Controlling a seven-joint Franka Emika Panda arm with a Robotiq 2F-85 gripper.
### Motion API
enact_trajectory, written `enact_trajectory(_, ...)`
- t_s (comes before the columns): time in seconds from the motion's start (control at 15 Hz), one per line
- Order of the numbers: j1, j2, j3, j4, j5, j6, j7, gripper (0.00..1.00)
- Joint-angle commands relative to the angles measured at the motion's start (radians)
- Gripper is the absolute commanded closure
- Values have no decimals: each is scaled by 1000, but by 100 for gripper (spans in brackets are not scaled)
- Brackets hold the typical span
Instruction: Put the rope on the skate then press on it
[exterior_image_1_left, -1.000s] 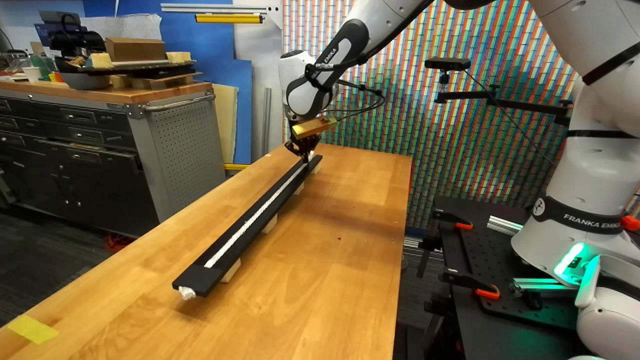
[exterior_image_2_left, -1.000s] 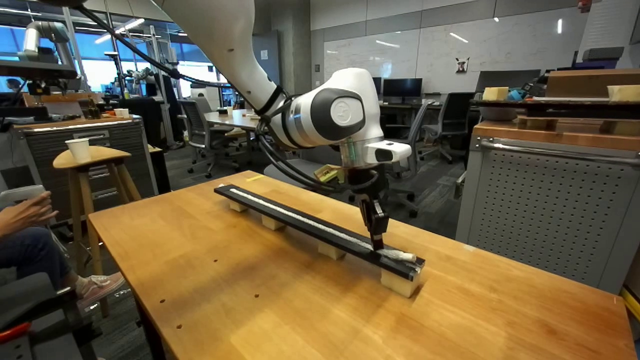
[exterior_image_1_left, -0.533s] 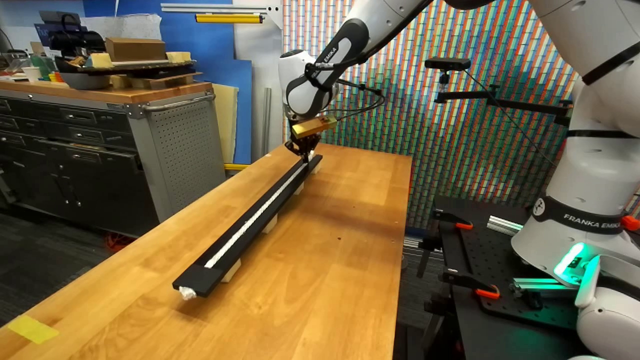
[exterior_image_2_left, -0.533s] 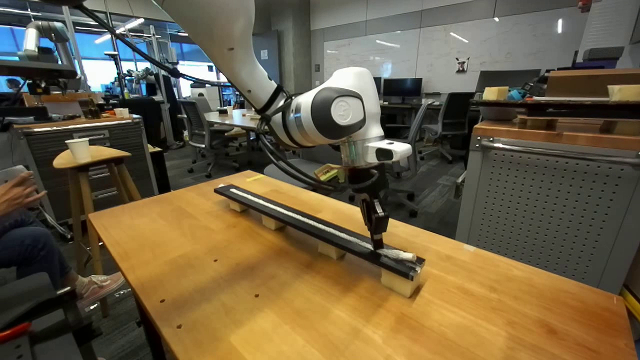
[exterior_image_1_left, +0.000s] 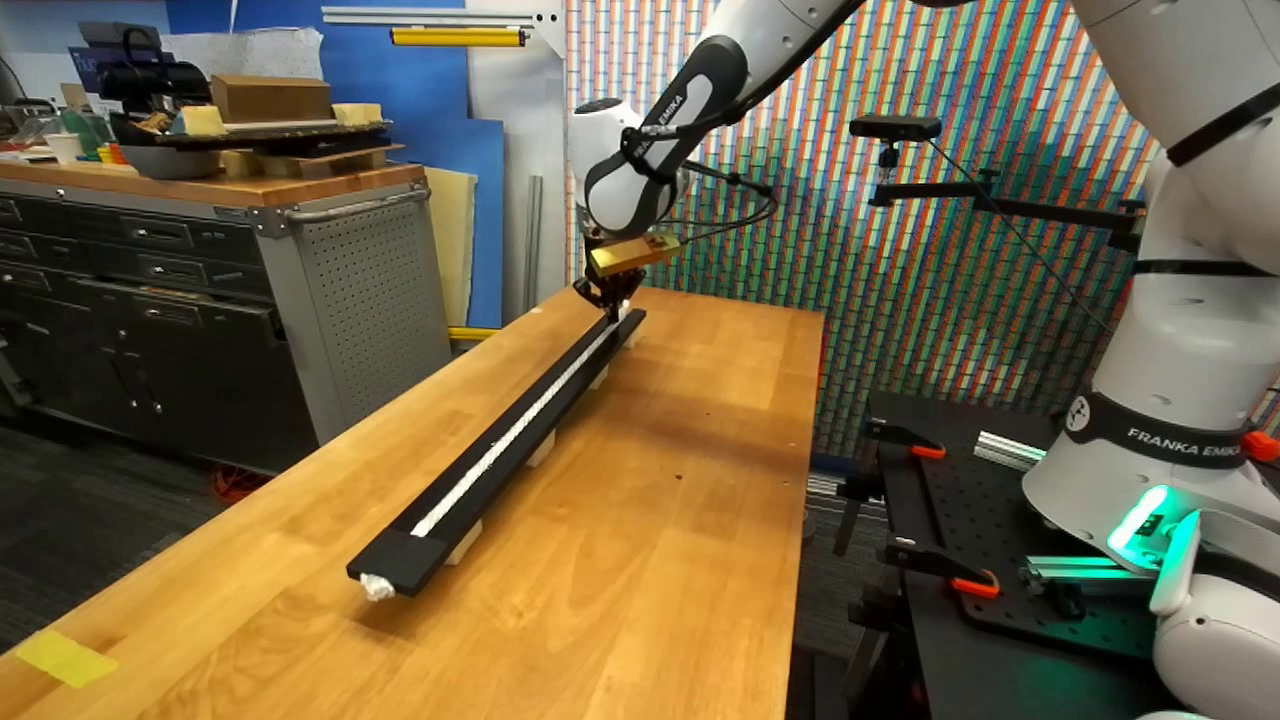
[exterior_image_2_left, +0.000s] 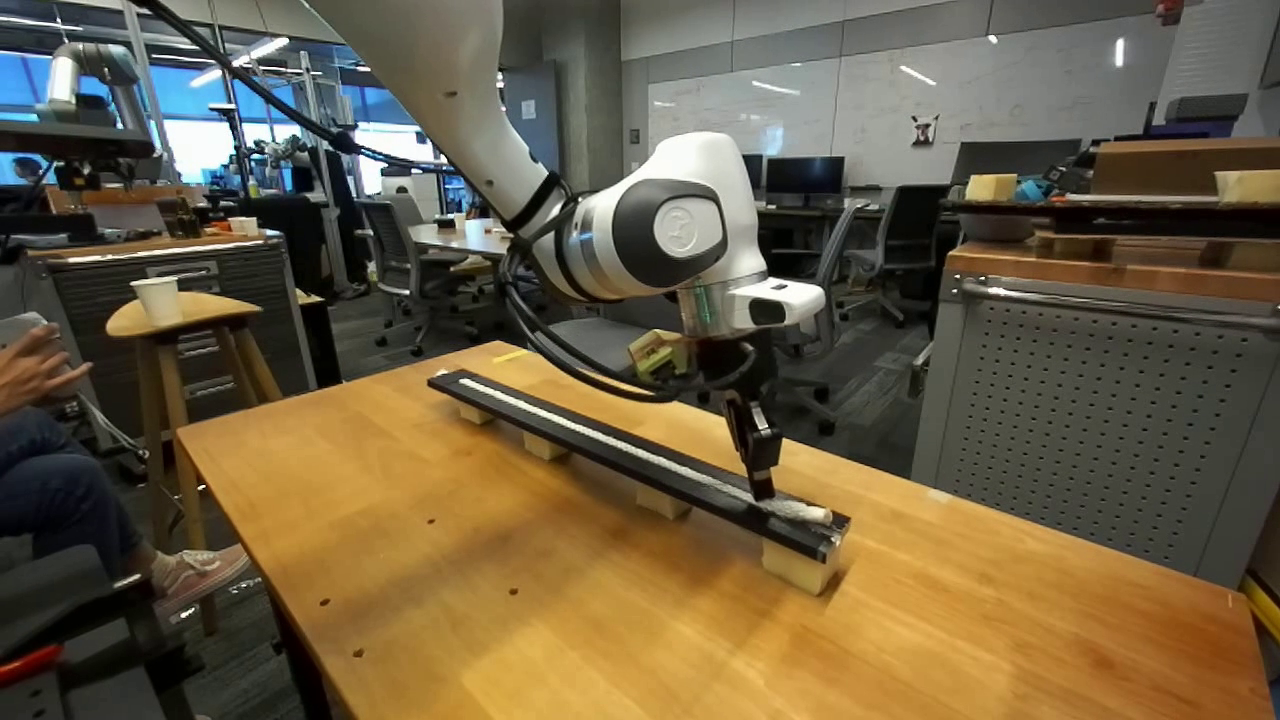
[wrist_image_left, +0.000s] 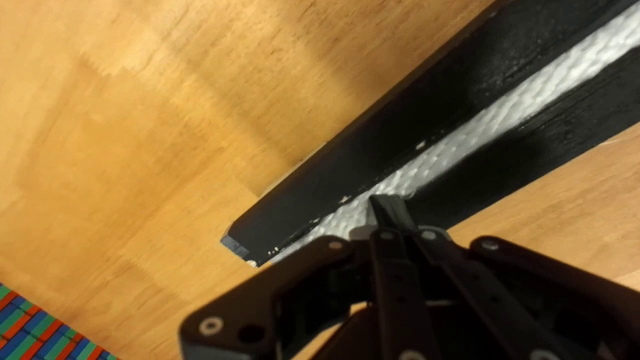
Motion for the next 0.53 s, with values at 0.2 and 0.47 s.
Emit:
enact_trajectory(0.2, 8, -46, -26, -77, 9, 90, 25, 100)
enact_trajectory(0.47, 7, -63, -30, -100, 15, 121, 32, 100)
